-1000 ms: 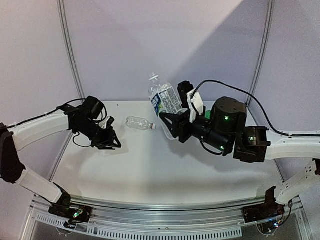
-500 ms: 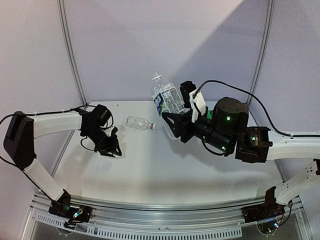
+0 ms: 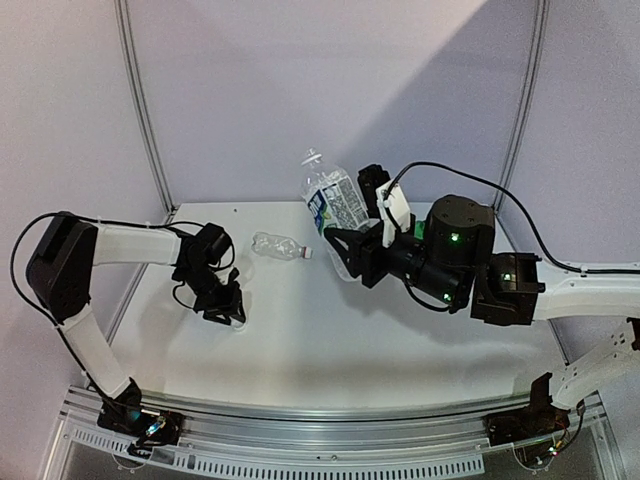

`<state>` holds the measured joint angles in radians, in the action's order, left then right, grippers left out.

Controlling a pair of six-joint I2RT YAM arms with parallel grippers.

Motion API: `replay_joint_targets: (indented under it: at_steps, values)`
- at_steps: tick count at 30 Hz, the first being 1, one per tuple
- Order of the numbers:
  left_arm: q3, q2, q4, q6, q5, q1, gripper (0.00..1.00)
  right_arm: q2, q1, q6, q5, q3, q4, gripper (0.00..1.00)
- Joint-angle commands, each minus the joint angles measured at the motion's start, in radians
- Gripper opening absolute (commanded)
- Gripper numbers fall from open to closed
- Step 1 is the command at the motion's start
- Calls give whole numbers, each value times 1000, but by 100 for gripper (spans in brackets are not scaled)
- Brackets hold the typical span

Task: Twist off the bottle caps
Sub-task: Place the bottle cap at the center of the board.

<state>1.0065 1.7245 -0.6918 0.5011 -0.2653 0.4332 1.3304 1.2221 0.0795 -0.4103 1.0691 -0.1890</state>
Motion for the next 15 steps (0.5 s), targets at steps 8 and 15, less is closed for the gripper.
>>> replay_joint_targets:
  at_steps: [8,15]
  values:
    - [42,-18,20,-12,31,-13,53,15,2,-35,-16,46,8,0]
    - [109,-196,-8,-36,84,-12,72,27,1,-47,-19,50,-16,0]
